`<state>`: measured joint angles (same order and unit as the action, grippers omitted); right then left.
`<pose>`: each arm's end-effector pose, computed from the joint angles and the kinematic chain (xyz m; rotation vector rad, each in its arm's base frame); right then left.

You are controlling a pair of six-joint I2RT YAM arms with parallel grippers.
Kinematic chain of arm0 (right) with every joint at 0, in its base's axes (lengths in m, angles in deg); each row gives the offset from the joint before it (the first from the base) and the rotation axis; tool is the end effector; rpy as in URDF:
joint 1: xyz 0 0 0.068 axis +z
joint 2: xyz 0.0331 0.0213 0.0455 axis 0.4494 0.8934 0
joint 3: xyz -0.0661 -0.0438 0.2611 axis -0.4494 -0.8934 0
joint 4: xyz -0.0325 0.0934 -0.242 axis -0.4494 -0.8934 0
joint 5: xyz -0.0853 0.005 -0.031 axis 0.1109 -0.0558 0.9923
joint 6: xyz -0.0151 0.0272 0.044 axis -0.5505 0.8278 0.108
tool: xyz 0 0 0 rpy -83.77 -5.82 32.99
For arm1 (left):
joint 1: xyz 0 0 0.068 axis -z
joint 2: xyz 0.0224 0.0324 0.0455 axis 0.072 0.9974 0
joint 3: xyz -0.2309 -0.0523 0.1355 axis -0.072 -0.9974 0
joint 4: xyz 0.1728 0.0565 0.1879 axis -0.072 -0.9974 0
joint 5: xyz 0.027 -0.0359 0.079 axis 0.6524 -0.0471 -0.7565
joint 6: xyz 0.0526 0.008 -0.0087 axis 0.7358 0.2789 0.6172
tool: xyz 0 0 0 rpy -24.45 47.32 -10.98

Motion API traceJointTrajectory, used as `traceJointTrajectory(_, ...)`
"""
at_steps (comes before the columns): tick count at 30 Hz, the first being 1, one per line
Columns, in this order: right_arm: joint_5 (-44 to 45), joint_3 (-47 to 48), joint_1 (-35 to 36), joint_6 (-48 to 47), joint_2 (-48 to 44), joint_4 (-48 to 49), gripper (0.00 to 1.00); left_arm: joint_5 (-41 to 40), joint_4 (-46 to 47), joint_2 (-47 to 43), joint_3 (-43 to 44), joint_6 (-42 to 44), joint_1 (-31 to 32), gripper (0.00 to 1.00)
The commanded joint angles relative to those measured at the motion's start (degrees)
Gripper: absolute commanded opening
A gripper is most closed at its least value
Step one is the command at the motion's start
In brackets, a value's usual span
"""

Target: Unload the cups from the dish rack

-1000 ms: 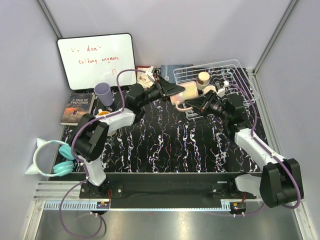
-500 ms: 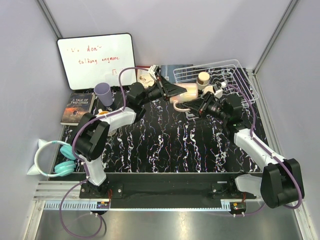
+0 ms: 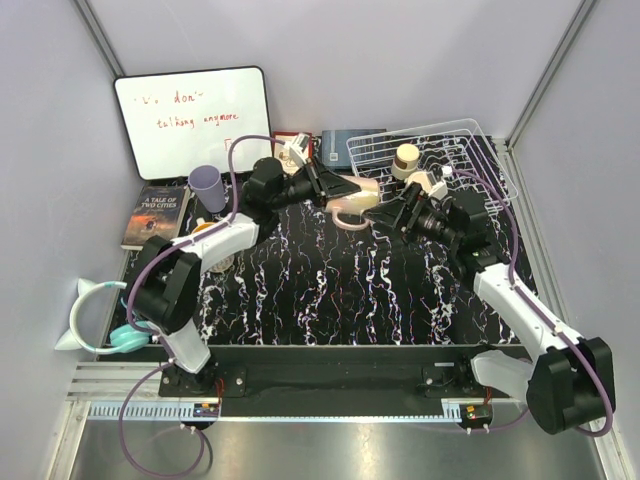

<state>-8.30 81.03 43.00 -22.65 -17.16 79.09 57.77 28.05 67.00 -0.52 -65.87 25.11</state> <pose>0.2392 0.0927 0.2981 0.1636 1.9578 1.4741 0.3348 -0.2127 0.2937 -0.0372 1.8988 -1.8044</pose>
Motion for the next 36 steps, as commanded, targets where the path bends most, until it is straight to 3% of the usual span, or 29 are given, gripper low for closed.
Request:
traceJointTrajectory(1, 2.1, 3.6, 0.1, -4.1, -2.1, -3.5, 0.87, -1.0, 4.5, -6.2, -0.1, 0.7, -2.8, 0.0)
traceJointTrajectory(4, 9.5, 7.2, 0.1, -10.6, -3.7, -16.0, 0.87, -1.8, -1.8, -9.8, -0.2, 3.9, -3.9, 0.0)
traceJointTrajectory(9, 25.6, 13.2, 0.1, -21.8, -3.3, -35.1, 0.84, -13.1, -37.5, -17.9, 7.7, 26.4, -3.4, 0.0)
traceJointTrajectory(11, 28.5, 15.2, 0.1, -24.3, -2.0, -38.1, 0.83, -20.4, -49.7, -20.4, 9.1, 33.0, -2.9, 0.0)
traceJointTrajectory(13, 31.4, 15.9, 0.1, -24.9, -0.5, -40.0, 0.82, -25.5, -56.1, -21.9, 9.6, 37.1, -2.5, 0.0)
traceJointTrajectory(20, 33.0, 16.8, 0.1, -24.9, 4.3, -40.2, 0.79, -52.3, -80.7, -26.1, 5.9, 41.1, 1.2, 0.0)
traceJointTrajectory(28, 33.1, 15.8, 0.1, -25.8, 5.5, -39.2, 0.78, -56.5, -87.9, -33.8, -5.5, 32.8, 2.7, 0.0)
traceJointTrajectory(36, 33.1, 13.6, 0.1, -26.3, 4.5, -38.8, 0.78, -59.4, -87.4, -36.1, -12.5, 24.9, 2.6, 0.0)
